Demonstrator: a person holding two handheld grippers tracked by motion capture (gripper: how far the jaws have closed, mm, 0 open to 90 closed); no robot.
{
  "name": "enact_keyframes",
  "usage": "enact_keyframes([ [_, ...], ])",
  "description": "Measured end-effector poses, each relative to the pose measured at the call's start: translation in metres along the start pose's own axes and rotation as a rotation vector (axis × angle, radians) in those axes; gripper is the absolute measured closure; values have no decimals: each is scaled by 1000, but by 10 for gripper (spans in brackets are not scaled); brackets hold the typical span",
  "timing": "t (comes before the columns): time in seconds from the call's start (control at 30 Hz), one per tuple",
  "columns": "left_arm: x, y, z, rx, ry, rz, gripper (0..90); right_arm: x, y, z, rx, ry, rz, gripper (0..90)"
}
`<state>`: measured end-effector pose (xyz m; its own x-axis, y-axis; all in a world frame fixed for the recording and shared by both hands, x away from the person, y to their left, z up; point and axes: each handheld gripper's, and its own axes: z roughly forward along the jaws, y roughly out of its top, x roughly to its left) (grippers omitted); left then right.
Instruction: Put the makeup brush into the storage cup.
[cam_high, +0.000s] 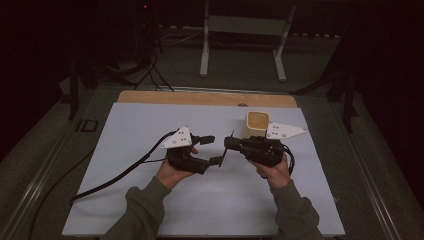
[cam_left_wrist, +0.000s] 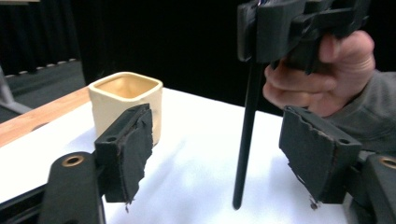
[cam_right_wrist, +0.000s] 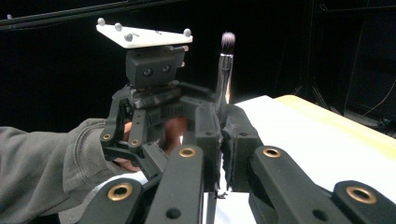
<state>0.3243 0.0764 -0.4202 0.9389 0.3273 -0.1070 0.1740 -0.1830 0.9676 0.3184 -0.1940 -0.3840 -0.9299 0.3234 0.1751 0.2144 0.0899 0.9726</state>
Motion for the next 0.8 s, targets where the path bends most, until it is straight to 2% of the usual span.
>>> enact_keyframes([
  [0.4, -1, -2, 0, 43, 59, 19, 186, -1, 1, -2, 0, -13, -6, 855],
  [0.8, 0, 0, -4, 84, 115, 35, 160, -2, 3, -3, -2, -23, -11, 854],
])
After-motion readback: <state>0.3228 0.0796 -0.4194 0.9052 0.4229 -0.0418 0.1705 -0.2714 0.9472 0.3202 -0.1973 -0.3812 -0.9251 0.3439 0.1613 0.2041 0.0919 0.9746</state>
